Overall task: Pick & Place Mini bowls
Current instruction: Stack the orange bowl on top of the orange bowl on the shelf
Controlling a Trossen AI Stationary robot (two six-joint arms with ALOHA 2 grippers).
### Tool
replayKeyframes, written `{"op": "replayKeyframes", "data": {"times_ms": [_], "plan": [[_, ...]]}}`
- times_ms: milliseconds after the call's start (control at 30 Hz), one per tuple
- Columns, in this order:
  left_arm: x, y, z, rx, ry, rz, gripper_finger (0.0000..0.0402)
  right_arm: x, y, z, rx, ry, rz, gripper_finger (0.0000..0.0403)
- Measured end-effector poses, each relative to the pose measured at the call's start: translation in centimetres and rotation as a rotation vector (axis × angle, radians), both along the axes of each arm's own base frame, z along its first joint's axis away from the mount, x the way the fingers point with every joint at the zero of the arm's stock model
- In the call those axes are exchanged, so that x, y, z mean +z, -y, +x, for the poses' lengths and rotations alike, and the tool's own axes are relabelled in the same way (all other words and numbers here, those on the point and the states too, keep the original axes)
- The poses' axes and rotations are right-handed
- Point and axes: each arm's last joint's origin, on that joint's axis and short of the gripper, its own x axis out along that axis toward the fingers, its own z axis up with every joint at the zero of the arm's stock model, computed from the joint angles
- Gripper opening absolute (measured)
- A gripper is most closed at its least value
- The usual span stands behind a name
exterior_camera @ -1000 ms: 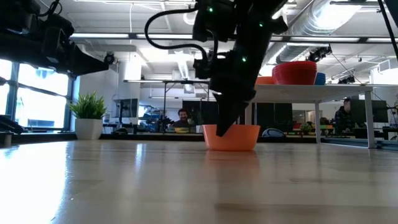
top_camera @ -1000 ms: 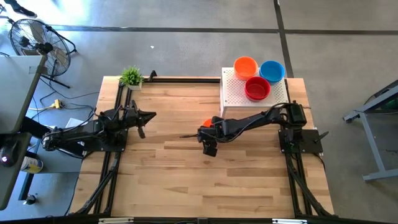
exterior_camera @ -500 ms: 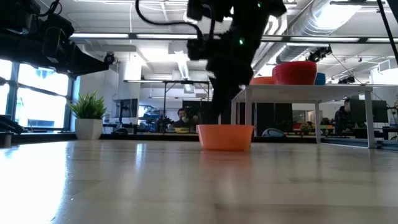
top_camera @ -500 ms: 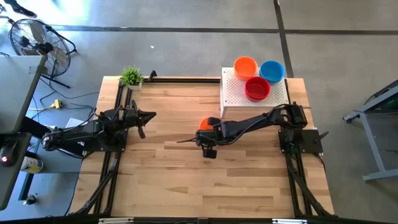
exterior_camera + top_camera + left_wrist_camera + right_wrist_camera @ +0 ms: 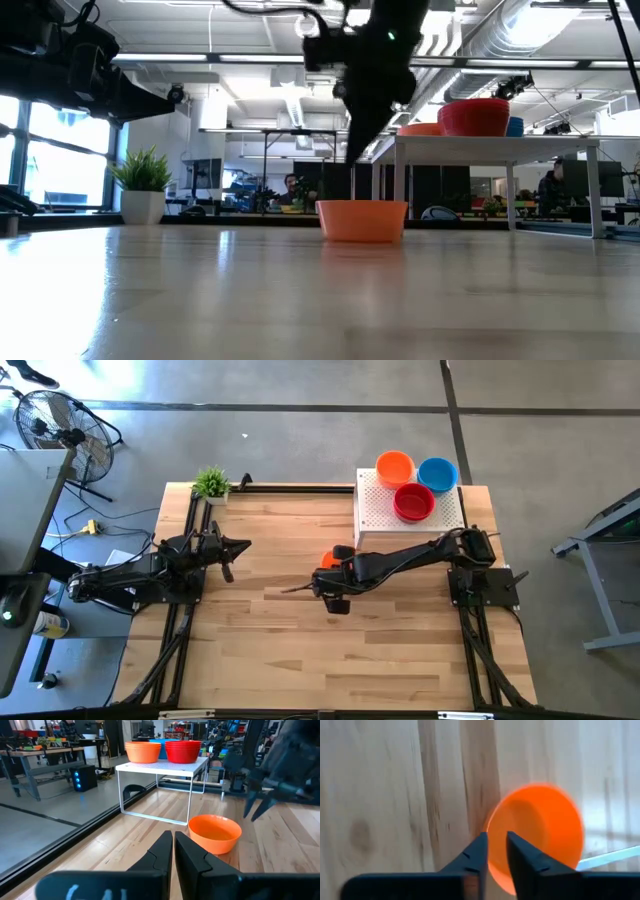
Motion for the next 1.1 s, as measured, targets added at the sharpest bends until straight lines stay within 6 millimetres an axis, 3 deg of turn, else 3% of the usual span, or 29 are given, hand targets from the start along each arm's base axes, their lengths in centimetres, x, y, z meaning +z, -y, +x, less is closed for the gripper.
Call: {"op": "replayKeyframes", "data": {"times_ms": [233,400,533,733,933,1100], "plan": [[0.0,0.0,0.0,0.000,0.000,0.000,0.0017,-4.4,0.9,-1.6,0.053,-0.103,-0.051,0.0145],[0.0,0.0,0.0,0.000,0.000,0.000,0.0017,-6.5,2.1,-1.9,0.094,-0.076,-0.009,0.0172],[0.0,0.0,0.0,0.000,0.000,0.000,0.0017,-7.4,2.5,-2.2,0.111,-0.067,-0.003,0.0135],[0.0,0.0,0.0,0.000,0.000,0.000,0.0017,-7.2,2.2,-2.0,0.181,-0.073,-0.031,0.0014],[0.0,0.0,0.0,0.001,0.000,0.000,0.0017,-5.8,0.1,-1.4,0.291,-0.058,-0.023,0.0006],[0.0,0.0,0.0,0.001,0.000,0.000,0.0017,-3.2,-2.5,-0.6,0.374,-0.035,-0.032,0.0003]]}}
